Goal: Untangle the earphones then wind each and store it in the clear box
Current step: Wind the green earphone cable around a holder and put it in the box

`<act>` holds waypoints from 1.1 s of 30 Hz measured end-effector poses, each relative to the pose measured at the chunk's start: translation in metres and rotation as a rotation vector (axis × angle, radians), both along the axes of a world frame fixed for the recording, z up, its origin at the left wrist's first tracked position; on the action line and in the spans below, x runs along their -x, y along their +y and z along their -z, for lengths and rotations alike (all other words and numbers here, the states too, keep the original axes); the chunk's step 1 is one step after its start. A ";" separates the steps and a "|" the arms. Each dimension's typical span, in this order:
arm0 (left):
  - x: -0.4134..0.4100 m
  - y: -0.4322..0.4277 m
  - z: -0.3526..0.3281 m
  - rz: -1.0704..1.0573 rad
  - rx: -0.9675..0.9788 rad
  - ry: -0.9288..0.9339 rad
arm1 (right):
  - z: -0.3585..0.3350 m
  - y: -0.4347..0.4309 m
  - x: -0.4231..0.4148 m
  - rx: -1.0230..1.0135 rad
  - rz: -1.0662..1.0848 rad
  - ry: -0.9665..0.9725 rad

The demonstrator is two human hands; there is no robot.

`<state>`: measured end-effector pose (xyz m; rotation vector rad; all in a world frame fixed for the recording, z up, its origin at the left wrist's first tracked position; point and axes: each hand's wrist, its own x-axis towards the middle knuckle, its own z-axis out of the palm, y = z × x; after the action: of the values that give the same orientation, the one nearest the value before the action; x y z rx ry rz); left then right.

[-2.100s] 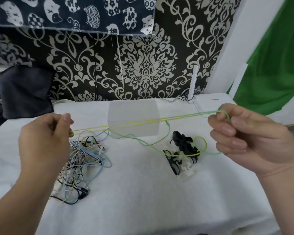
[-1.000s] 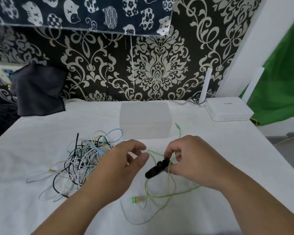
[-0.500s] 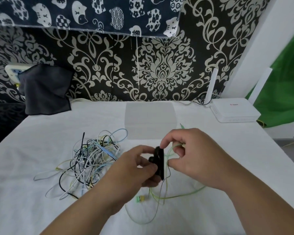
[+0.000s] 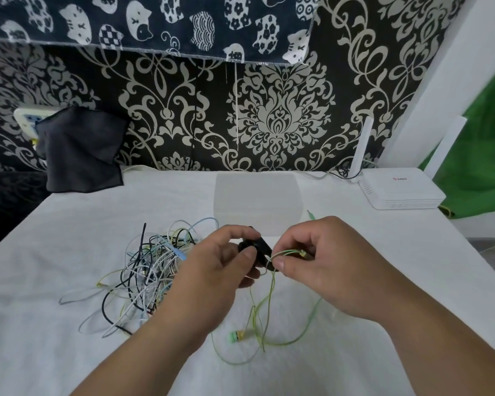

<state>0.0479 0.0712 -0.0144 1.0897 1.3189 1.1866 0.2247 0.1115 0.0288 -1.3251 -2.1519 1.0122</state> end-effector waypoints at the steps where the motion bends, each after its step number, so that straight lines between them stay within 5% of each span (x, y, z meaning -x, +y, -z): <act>1: -0.001 0.000 0.000 0.016 -0.018 0.042 | 0.000 0.000 0.000 -0.004 0.009 0.001; 10: -0.002 -0.005 -0.005 0.186 -0.181 0.281 | -0.001 0.002 0.002 -0.039 0.091 0.095; 17: 0.001 -0.005 -0.002 0.256 -0.249 0.312 | -0.006 0.007 -0.001 0.024 0.242 0.385; 33: 0.019 -0.010 -0.007 0.500 -0.091 0.078 | -0.009 0.038 -0.037 -0.016 0.815 0.914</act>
<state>0.0284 0.0615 -0.0072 1.4405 0.9729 0.8405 0.2613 0.1496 0.0375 -1.2012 -0.8291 0.9483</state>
